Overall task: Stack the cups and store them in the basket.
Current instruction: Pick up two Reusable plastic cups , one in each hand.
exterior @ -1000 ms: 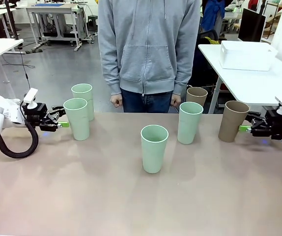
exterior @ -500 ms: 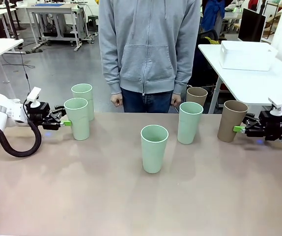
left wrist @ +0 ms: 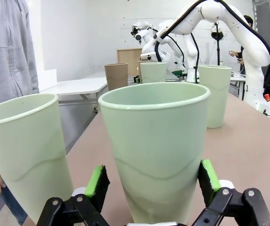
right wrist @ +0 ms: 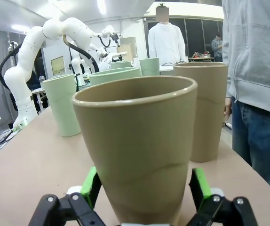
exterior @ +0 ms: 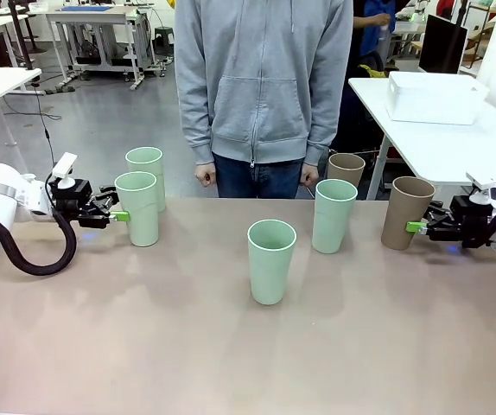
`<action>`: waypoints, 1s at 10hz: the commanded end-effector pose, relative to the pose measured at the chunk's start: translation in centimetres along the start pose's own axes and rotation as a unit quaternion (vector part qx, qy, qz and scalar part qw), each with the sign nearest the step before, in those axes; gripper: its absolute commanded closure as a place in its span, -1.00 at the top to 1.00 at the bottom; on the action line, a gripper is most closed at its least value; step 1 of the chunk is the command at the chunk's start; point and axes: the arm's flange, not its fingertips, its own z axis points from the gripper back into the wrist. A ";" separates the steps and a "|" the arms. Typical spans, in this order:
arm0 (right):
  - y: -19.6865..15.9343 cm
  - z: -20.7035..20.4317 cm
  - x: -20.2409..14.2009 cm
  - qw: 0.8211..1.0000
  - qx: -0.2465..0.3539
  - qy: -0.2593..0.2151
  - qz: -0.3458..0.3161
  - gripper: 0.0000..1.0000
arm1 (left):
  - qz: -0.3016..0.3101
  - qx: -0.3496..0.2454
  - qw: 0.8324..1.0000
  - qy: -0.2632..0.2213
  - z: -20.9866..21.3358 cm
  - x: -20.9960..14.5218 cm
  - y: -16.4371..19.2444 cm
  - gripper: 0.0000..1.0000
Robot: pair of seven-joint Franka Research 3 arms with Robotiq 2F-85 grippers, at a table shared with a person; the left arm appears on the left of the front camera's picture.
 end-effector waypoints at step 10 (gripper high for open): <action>0.9 -3.0 0.1 0.999 -0.007 -0.006 -0.035 1.00 | 0.040 0.006 0.999 0.009 -4.4 -0.6 -0.8 1.00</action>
